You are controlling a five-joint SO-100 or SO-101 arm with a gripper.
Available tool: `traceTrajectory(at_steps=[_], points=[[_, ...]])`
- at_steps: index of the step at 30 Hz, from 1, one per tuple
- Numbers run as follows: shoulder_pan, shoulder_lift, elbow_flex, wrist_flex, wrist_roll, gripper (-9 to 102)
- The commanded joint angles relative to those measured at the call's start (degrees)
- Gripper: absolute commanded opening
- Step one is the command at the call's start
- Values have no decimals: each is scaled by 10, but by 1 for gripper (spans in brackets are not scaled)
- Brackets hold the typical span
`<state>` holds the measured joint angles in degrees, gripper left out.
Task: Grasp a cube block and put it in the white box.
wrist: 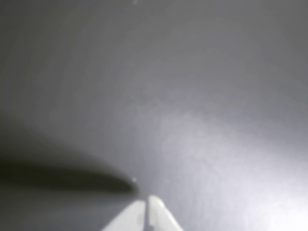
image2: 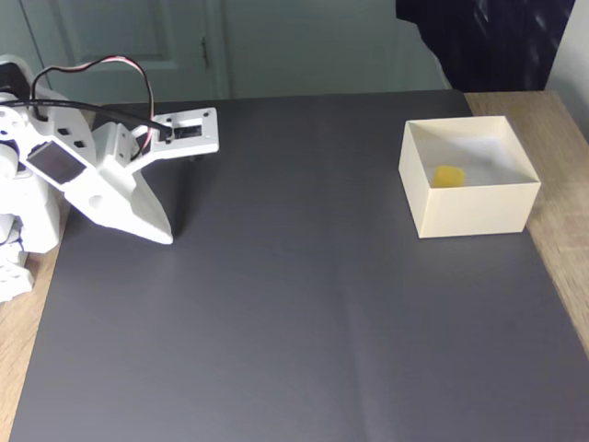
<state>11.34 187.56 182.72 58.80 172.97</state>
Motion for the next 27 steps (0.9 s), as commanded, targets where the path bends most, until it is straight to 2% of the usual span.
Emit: traceTrajectory(at_steps=[1,27], points=[[-11,4,-3,6,-16,0],[-13,4,-3,57,-40,0]])
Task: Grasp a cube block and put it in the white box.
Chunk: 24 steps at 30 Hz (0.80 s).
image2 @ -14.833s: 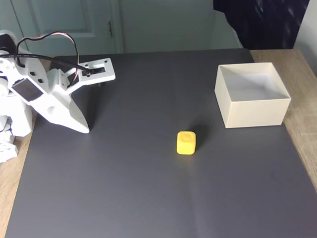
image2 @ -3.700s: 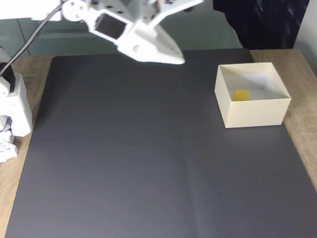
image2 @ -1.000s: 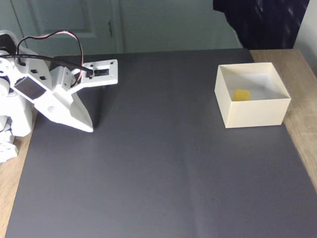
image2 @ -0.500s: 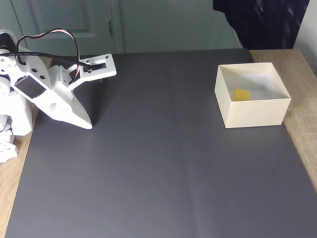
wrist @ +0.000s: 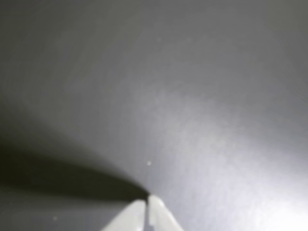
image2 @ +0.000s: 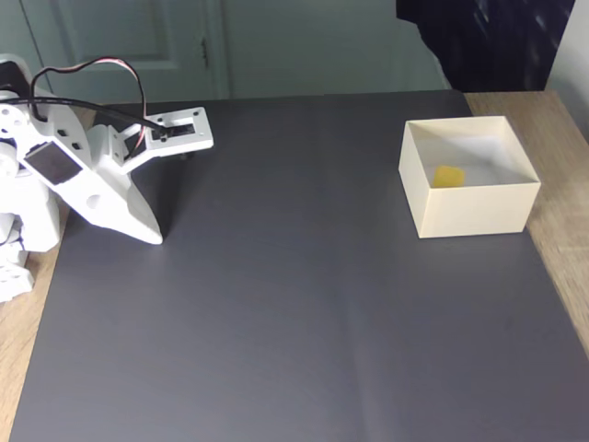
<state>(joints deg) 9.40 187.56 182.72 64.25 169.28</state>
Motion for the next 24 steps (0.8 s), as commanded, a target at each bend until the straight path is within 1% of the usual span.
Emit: traceTrajectory(at_steps=[1,24], points=[[9,4,-3,4,-4,0],[18,4,-3,4,-6,0]])
